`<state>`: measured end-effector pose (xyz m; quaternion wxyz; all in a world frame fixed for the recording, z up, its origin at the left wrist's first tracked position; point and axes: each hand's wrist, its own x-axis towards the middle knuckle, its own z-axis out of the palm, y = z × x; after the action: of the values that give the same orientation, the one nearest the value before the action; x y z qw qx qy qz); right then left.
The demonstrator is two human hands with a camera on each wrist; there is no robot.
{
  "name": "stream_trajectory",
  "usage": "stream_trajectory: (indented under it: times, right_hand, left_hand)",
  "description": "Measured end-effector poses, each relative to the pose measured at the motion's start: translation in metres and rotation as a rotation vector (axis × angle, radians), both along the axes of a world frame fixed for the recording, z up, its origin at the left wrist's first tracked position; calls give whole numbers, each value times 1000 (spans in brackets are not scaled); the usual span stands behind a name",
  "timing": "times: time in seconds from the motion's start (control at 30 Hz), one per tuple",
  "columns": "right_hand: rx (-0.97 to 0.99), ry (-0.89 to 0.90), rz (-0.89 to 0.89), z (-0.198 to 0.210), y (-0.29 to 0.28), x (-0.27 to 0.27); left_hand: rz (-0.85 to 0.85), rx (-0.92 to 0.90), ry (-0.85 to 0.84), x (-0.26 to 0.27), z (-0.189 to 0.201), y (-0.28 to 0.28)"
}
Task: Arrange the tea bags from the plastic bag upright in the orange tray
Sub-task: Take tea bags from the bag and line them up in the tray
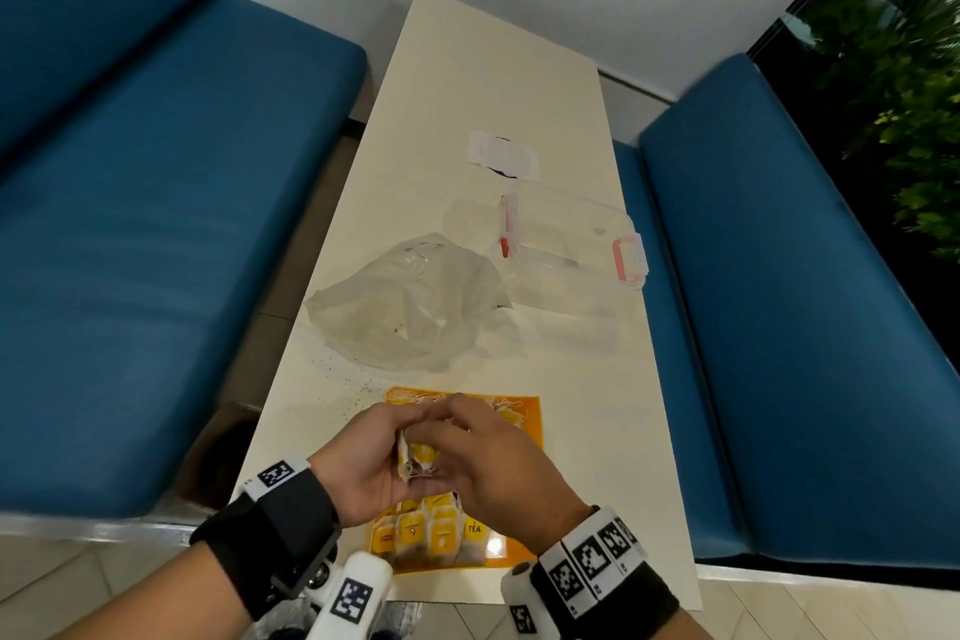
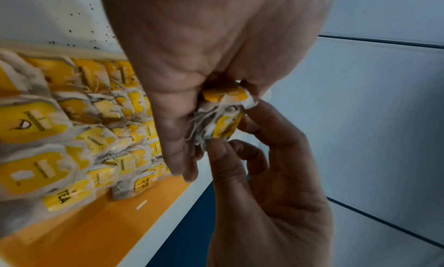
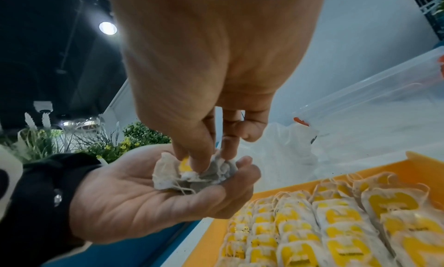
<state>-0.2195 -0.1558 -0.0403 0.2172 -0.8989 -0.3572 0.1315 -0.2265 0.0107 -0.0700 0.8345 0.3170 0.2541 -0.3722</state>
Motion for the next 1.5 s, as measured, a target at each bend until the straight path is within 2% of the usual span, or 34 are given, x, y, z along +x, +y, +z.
stream_trajectory:
  times: [0.1, 0.17, 0.3, 0.37, 0.53, 0.67, 0.9, 1.1, 1.17, 1.27, 1.33, 1.43, 1.5]
  right_hand:
    - [-51, -21, 36, -2, -2, 2]
    - [3, 32, -20, -1, -3, 3]
    - [242, 272, -438, 2, 3, -1]
    - [250, 309, -623, -2, 8, -1]
    - [188, 297, -798, -4, 7, 2]
    - [269, 432, -802, -8, 9, 1]
    - [340, 449, -791, 10, 5, 7]
    - [243, 175, -703, 37, -18, 19]
    - [129, 74, -603, 38, -26, 21]
    - [-148, 37, -469, 30, -35, 22]
    - [-233, 77, -439, 29, -38, 22]
    - [-219, 125, -382, 31, -36, 18]
    - [-157, 123, -381, 33, -34, 15]
  left_hand:
    - [-2, 10, 14, 1, 1, 0]
    - [-4, 12, 20, 2, 1, 1]
    - [41, 6, 10, 3, 0, -1]
    - [71, 15, -4, 3, -2, -4]
    - [187, 23, -3, 6, -4, -9]
    - [236, 32, -37, 6, -5, -12]
    - [266, 50, -89, 6, -8, -8]
    - [249, 69, -84, 6, -10, 3]
    - [251, 96, -105, 6, -7, 6]
    - [135, 304, -250, 6, -2, 7]
    - [36, 484, -447, 7, -2, 6]
    - [-166, 699, -750, 7, -4, 1]
    - [-297, 783, -855, 5, -8, -7]
